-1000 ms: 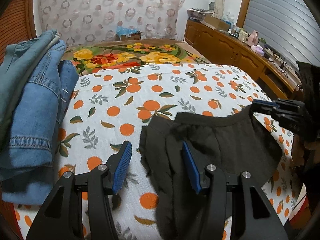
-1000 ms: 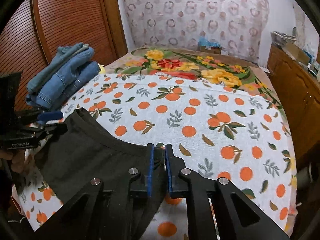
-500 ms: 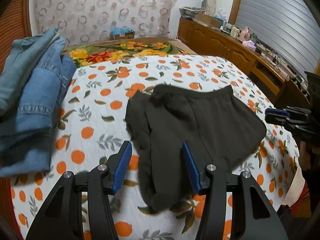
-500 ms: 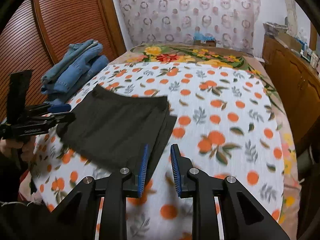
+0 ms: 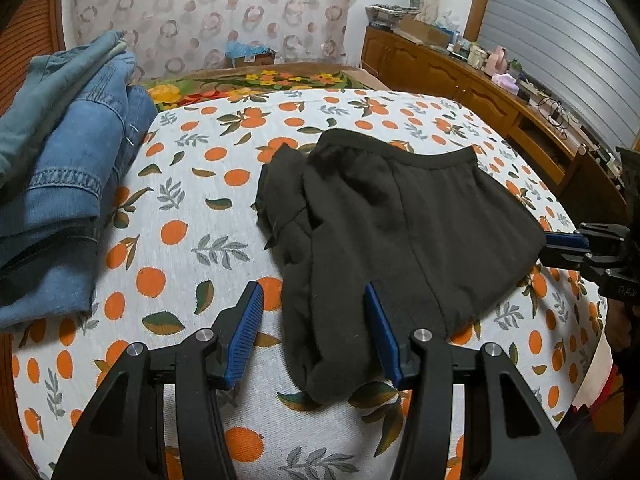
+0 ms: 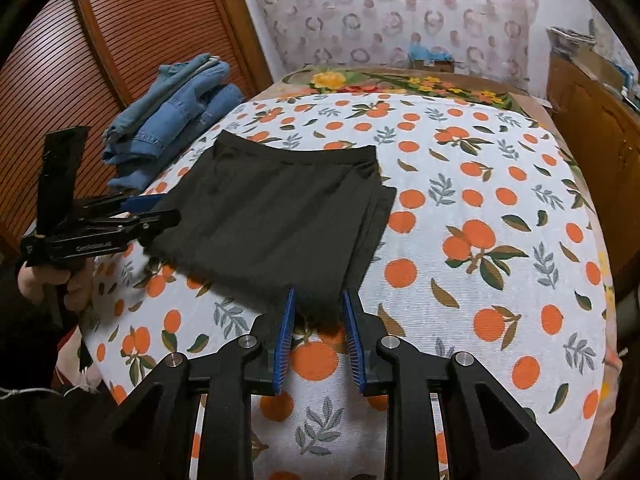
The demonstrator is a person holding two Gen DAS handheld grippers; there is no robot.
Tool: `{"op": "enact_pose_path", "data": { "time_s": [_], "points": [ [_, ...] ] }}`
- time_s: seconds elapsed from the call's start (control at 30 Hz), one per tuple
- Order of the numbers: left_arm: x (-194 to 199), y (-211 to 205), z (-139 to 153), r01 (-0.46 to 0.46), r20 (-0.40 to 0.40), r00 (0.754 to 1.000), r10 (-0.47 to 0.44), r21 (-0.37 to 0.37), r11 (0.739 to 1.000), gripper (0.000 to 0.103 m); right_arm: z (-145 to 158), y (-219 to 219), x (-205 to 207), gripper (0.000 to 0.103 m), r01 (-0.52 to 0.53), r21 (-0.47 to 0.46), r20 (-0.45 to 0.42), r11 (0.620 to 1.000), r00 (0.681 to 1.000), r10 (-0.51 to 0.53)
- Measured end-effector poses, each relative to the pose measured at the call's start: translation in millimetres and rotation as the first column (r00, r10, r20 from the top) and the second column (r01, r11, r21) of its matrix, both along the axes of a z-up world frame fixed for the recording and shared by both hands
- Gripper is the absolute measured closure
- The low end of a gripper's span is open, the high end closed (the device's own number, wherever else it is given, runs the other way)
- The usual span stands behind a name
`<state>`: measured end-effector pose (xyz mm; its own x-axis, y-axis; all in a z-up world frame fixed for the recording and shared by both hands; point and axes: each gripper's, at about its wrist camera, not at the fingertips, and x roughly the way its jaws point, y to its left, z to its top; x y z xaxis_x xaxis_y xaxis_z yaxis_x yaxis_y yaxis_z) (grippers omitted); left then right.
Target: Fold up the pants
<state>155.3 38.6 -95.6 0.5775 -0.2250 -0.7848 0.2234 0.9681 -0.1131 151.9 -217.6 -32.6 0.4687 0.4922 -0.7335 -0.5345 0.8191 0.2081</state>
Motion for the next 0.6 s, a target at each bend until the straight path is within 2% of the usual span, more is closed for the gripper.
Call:
{"op": "enact_pose_path", "data": {
  "time_s": [0.03, 0.17, 0.5, 0.6],
  "points": [
    [0.1, 0.2, -0.6, -0.001, 0.0, 1.0, 0.001, 0.001, 1.0, 0.05, 0.0, 0.4, -0.9, 0.097, -0.011, -0.001, 0.005, 1.0, 1.0, 0.011],
    [1.5, 0.7, -2.8, 0.002, -0.002, 1.0, -0.002, -0.001, 1.0, 0.049, 3.2, -6.6, -6.9, 0.099, -0.014, -0.025, 0.045, 1.0, 0.999, 0.015],
    [2.7, 1.6, -3.1, -0.002, -0.004, 1.0, 0.002, -0.006, 1.0, 0.049, 1.2, -6.7, -5.0, 0.099, 0.005, -0.036, 0.026, 0.999, 1.0, -0.004],
    [4.2, 0.1, 2.1, -0.008, 0.013, 1.0, 0.008, 0.005, 1.0, 0.049, 11.2, -10.6, -4.2, 0.096, 0.036, -0.034, 0.067, 0.999, 0.997, -0.034]
  ]
}}
